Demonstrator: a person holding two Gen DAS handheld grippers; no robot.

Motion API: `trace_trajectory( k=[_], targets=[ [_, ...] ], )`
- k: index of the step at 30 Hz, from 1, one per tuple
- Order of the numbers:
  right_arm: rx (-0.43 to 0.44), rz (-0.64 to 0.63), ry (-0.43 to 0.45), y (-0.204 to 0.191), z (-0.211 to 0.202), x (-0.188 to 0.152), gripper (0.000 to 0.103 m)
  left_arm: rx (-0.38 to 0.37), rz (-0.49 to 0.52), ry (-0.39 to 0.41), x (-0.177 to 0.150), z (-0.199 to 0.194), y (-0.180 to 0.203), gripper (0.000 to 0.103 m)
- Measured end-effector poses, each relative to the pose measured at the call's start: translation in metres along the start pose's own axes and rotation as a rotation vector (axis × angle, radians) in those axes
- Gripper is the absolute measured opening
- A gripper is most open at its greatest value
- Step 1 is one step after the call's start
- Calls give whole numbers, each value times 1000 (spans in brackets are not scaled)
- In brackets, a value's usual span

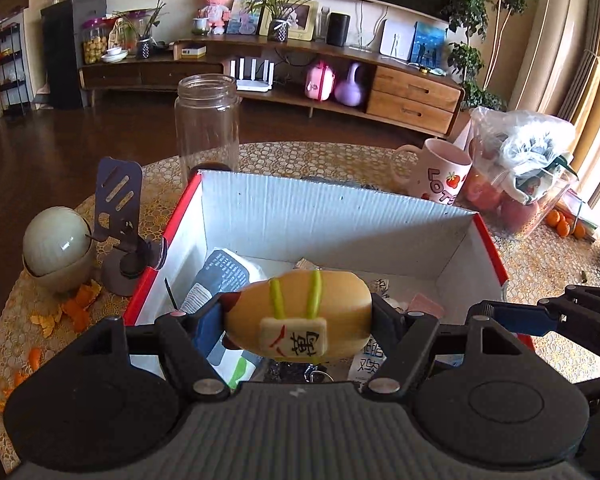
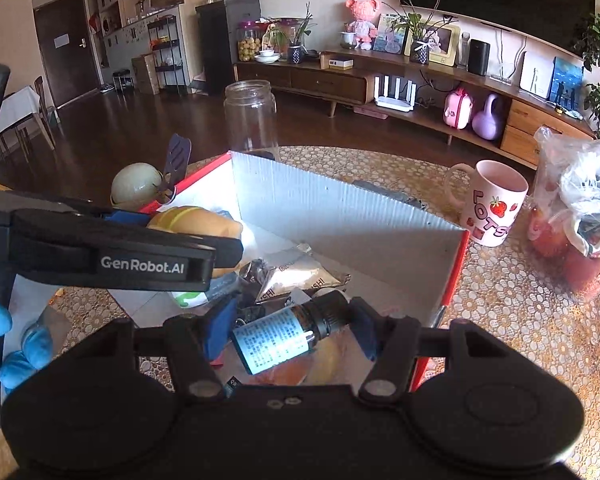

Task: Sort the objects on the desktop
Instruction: 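Lower both items into the box and open both tools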

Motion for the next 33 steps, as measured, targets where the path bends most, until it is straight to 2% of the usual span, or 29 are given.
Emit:
trace_trajectory(
  k=[5,6,7,8,20,25,30,33],
  targets=[
    [-18,-25,-33,-4,18,-3,61,-2,13,-48,1,18,-4,74],
    [-22,-27,-37,-4,21,-3,58,-2,17,-57,1,21,-5,74],
    [-25,-31,-42,-4,24,-4,48,-2,21,-65,1,24,-5,74],
    [-20,-28,-52,-4,26,-3,30,-3,26,-72,1,26,-5,74],
    [-16,-36,-76,-5,37,-3,37,-3,127,-219,-6,61,-2,74],
    [-9,-31,-81,-2,36,-7,41,-20,119,-238,-6,66,-4,74],
    [6,-44,-71,-3,31,-10,63,-40,92,-240,-3,66,-7,74],
    [3,-57,-66,-4,28,-12,65,-53,73,-220,-3,62,-9,75]
  ],
)
Point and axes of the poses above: each gripper's, at about its wrist camera, not at the fingertips, and z roughly the way its jaws point, y to its right, x to its top, the point moved 1 cm from there along z, roughly the way its jaws point, and after that the axes turned 8 degrees about z, right-handed, at the moved point
